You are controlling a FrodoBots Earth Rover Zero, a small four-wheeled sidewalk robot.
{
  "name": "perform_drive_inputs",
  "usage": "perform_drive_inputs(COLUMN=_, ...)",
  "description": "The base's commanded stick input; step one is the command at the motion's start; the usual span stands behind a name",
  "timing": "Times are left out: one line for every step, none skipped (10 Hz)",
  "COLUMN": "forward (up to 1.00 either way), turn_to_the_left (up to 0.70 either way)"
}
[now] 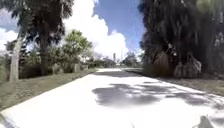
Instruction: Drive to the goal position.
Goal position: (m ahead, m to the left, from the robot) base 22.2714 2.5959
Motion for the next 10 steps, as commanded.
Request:
perform_drive_inputs(forward=0.7, turn_to_the_left=0.0)
perform_drive_inputs(forward=0.7, turn_to_the_left=0.0)
perform_drive_inputs(forward=0.7, turn_to_the_left=0.0)
perform_drive_inputs(forward=0.7, turn_to_the_left=0.0)
perform_drive_inputs(forward=0.7, turn_to_the_left=0.0)
perform_drive_inputs(forward=0.7, turn_to_the_left=0.0)
perform_drive_inputs(forward=0.7, turn_to_the_left=0.0)
perform_drive_inputs(forward=0.7, turn_to_the_left=0.0)
perform_drive_inputs(forward=0.7, turn_to_the_left=0.0)
perform_drive_inputs(forward=0.7, turn_to_the_left=0.0)
